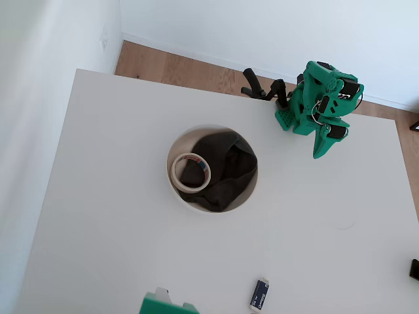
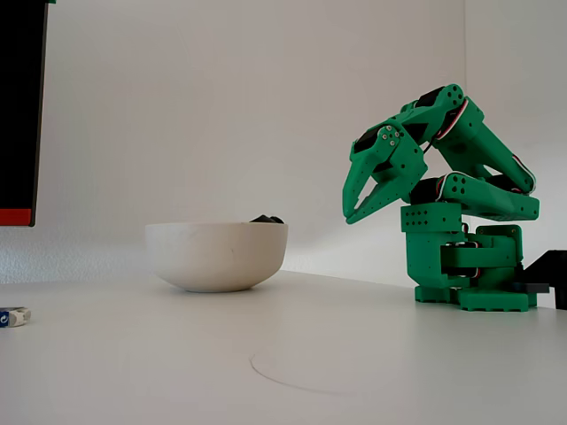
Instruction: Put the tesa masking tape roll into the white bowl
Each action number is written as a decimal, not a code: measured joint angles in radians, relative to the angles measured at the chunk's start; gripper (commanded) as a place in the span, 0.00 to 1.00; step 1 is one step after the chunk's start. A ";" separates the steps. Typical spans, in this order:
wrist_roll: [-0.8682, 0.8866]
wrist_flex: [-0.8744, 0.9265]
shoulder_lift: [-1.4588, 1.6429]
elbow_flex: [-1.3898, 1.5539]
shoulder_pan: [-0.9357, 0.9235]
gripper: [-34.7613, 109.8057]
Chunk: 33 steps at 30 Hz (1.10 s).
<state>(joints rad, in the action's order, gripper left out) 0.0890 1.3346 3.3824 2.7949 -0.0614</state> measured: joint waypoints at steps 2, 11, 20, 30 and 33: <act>0.000 -0.014 -0.003 0.026 0.002 0.18; -0.003 -0.044 0.000 0.121 -0.006 0.18; -0.035 -0.028 0.000 0.132 -0.023 0.18; -0.046 -0.014 0.000 0.132 -0.058 0.18; -0.041 -0.014 0.000 0.132 -0.054 0.18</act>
<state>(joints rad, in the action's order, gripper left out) 0.0476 1.3208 3.3824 2.9268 -0.1150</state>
